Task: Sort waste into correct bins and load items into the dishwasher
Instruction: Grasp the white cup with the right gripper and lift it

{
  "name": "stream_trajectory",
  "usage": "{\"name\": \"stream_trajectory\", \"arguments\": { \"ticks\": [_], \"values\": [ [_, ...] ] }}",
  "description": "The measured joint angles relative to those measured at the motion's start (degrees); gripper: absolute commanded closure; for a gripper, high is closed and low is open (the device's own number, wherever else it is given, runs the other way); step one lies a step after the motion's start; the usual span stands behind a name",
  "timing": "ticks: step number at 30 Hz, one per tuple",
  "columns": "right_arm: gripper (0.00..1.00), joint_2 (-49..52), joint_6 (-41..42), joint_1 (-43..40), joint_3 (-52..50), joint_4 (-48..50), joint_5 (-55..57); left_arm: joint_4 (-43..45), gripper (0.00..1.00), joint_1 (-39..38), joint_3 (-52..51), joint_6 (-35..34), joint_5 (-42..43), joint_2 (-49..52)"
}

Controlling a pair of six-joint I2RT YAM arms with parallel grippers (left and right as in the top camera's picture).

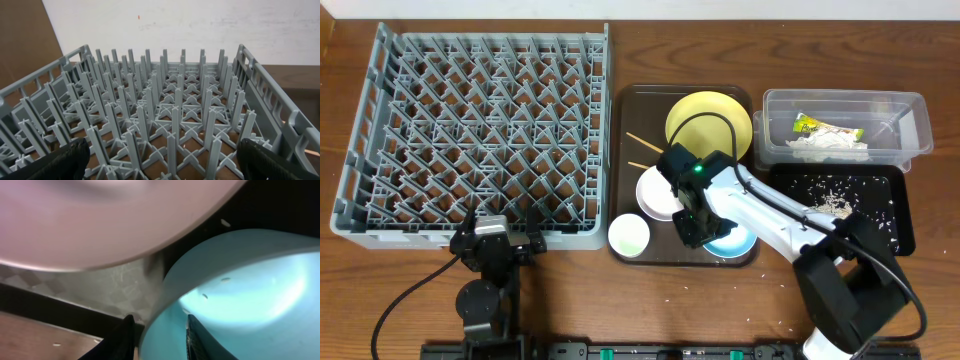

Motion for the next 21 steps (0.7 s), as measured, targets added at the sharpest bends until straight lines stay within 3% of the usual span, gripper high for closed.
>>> {"name": "stream_trajectory", "arguments": {
  "ticks": [1,4,6,10,14,18,21],
  "values": [
    [0.62,-0.5,0.0,0.0,0.3,-0.2,0.0,0.0,0.05,0.0,0.0,0.0,0.0,0.0],
    [0.37,-5.8,-0.1,-0.2,2.1,-0.1,0.0,0.0,0.05,0.0,0.0,0.0,0.0,0.0],
    [0.33,-10.9,0.0,-0.8,2.6,1.7,-0.3,0.0,0.05,0.0,0.0,0.0,0.0,0.0],
    [0.34,-16.3,0.7,-2.3,3.3,7.2,-2.0,0.0,0.05,0.0,0.0,0.0,0.0,0.0],
    [0.34,-16.0,0.6,-2.2,3.4,13.0,-11.0,0.0,0.05,0.0,0.0,0.0,0.0,0.0],
    [0.41,-12.6,0.9,1.4,3.5,13.7,-14.2,0.0,0.05,0.0,0.0,0.0,0.0,0.0],
    [0.56,-7.6,1.2,3.2,3.5,13.8,-15.3,0.0,0.05,0.0,0.0,-0.5,0.1,0.0]
  ]
}}
